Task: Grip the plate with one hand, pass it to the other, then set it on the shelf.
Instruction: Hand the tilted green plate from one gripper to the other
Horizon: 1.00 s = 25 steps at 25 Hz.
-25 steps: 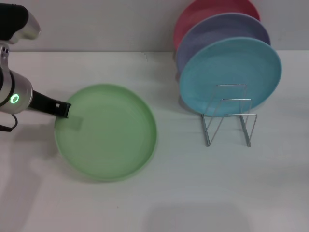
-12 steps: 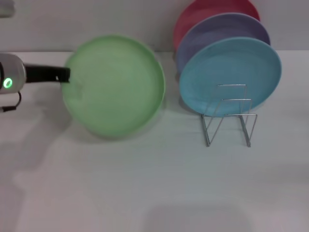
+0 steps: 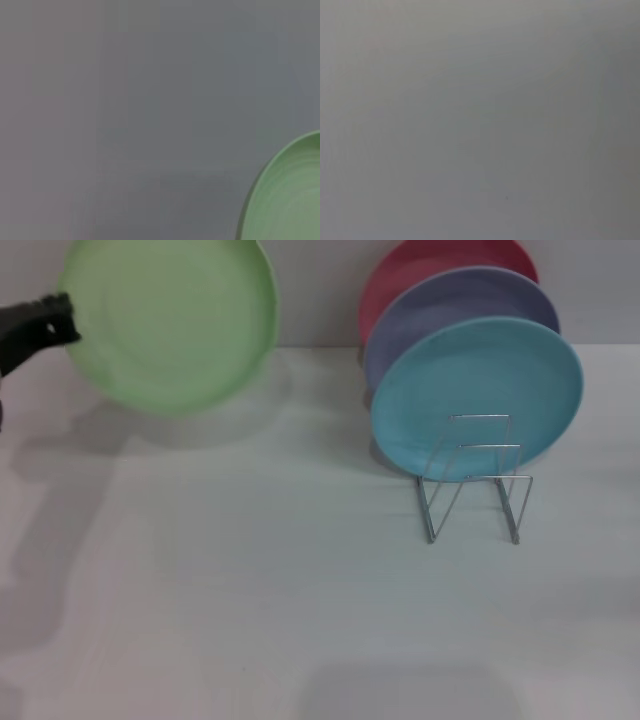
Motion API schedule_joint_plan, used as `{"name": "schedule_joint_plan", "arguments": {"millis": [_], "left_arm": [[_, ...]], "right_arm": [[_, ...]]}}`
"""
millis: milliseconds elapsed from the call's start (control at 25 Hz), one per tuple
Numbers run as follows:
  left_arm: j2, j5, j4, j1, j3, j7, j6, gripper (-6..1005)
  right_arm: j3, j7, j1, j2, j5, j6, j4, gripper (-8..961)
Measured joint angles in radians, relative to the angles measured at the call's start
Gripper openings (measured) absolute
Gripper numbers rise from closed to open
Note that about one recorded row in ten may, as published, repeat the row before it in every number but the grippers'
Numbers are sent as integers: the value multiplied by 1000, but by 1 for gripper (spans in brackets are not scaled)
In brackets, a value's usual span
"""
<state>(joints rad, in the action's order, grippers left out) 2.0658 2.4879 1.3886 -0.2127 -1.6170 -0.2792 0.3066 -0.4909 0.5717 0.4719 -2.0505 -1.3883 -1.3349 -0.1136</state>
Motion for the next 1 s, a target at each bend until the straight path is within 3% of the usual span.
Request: {"name": "schedule_joint_plan", "arguments": {"millis": [360, 680, 800, 1000], "left_arm": [[-5, -2, -196, 62, 229, 45, -604, 34], [2, 2, -510, 47, 462, 216, -1162, 33], [8, -4, -647, 21, 524, 300, -1306, 33], [13, -10, -785, -3, 584, 409, -1384, 34]], "right_arm": [[4, -1, 5, 0, -2, 3, 0, 543], [6, -2, 1, -1, -3, 3, -1, 543], [6, -2, 0, -1, -3, 4, -1, 543], [6, -3, -2, -1, -3, -1, -2, 542]]}}
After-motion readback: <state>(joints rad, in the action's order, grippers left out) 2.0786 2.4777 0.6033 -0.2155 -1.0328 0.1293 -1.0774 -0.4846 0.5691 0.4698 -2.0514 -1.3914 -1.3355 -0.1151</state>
